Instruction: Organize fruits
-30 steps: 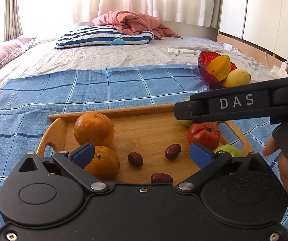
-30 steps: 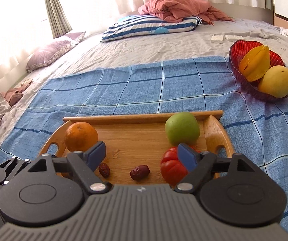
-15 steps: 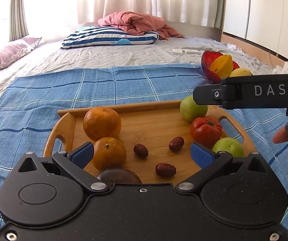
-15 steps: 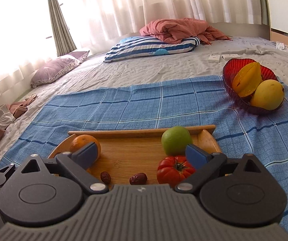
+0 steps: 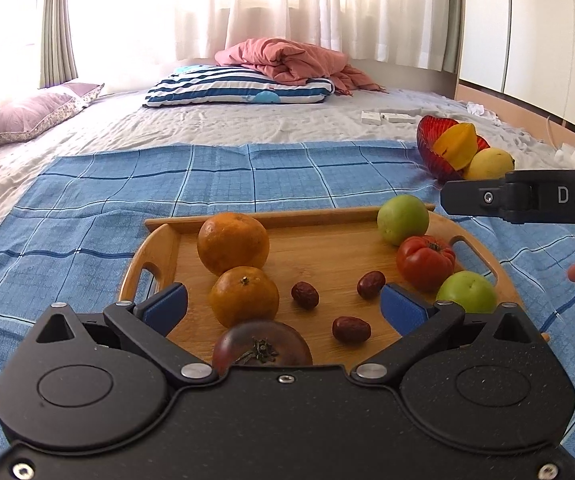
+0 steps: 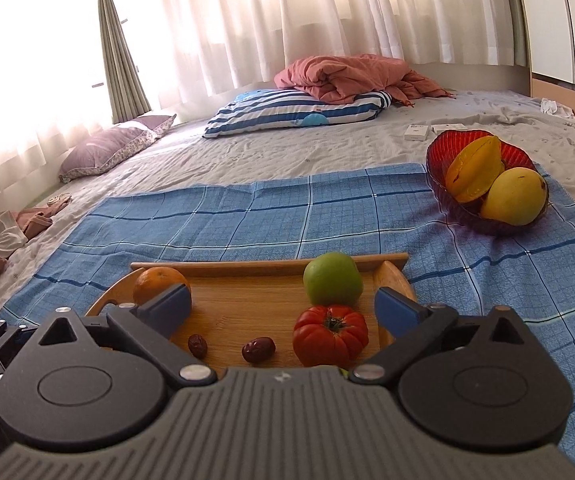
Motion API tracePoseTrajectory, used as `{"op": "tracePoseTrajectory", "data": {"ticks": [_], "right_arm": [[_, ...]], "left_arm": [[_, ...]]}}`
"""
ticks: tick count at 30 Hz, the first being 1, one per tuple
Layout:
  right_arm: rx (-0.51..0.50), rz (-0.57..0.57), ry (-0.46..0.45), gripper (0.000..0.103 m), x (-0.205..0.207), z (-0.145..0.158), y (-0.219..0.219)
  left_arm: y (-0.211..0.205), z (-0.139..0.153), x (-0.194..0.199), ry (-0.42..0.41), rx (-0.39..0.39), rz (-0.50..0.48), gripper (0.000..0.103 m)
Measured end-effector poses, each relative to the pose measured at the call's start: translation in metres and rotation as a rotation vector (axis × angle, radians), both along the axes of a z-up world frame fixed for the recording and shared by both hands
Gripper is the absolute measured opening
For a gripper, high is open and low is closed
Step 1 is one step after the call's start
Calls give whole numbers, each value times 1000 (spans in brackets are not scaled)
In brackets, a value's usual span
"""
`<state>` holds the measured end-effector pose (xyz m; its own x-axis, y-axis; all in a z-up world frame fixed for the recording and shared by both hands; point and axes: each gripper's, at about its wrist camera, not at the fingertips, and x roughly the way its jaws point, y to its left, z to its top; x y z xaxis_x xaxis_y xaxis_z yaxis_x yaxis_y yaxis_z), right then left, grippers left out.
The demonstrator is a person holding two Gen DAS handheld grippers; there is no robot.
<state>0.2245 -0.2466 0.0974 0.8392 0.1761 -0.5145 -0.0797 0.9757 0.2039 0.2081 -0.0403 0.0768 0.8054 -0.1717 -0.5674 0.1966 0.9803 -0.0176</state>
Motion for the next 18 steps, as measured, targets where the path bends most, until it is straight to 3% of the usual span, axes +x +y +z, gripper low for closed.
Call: {"op": "tracePoseTrajectory", "data": {"ticks": [18], "right_arm": [[-14, -4, -32, 103, -25, -7, -2]], "left_arm": [[11, -3, -21, -4, -13, 37, 103]]}}
